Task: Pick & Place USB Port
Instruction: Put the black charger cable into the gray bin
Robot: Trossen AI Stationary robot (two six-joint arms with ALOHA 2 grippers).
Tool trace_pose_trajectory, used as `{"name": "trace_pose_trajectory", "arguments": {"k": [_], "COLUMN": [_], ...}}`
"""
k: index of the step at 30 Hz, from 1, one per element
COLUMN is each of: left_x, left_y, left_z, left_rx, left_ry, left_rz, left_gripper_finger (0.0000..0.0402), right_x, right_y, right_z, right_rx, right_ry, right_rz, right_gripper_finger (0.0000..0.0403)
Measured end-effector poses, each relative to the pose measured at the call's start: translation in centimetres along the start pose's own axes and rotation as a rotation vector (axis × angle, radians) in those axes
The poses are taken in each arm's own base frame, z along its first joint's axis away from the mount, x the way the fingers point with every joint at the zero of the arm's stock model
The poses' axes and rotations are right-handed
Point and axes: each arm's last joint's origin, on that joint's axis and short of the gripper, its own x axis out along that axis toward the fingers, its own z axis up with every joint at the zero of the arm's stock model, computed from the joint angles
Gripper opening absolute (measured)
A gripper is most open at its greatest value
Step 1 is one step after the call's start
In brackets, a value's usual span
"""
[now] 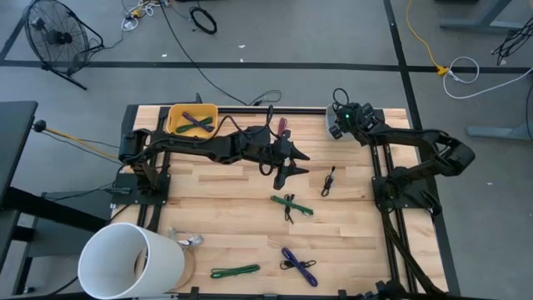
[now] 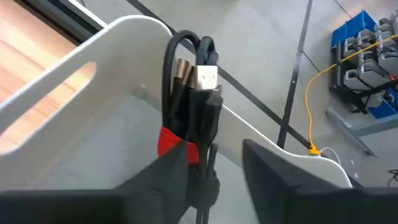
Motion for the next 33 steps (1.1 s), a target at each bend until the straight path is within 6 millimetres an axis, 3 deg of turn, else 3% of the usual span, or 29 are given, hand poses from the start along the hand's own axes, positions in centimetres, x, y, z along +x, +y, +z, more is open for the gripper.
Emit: {"name": "trace_pose_trajectory", "arguments": {"k": [6, 10, 14, 18, 33], "left_x": [0.0, 0.0, 0.0, 0.0, 0.0], "left_y": [0.0, 0.0, 0.0, 0.1, 0.1], "left_z": [0.0, 0.0, 0.0, 0.0, 0.0], "left_rx": [0.0, 0.0, 0.0, 0.0, -0.001], "left_ry": [0.0, -0.001, -0.001, -0.001, -0.002], "left_rz": [0.003, 0.004, 0.004, 0.005, 0.005], "left_gripper_finger": [0.0197, 0.0197, 0.0197, 0.0197, 0.0197], "right_x": [0.0, -0.2, -1.2, -2.7, -9.5], "right_y": [-0.2, -0.6, -1.1, -1.6, -1.6], "right_z": [0.0, 0.4, 1.2, 2.3, 3.6], "right_rx": [0.005, 0.052, 0.112, 0.174, 0.182], "right_ry": [0.004, -0.016, -0.076, -0.151, -0.044], "right_rz": [-0.056, -0.142, -0.106, 0.042, 0.733], "right_gripper_finger": [0.0249, 0.0265, 0.0261, 0.0249, 0.0235]}}
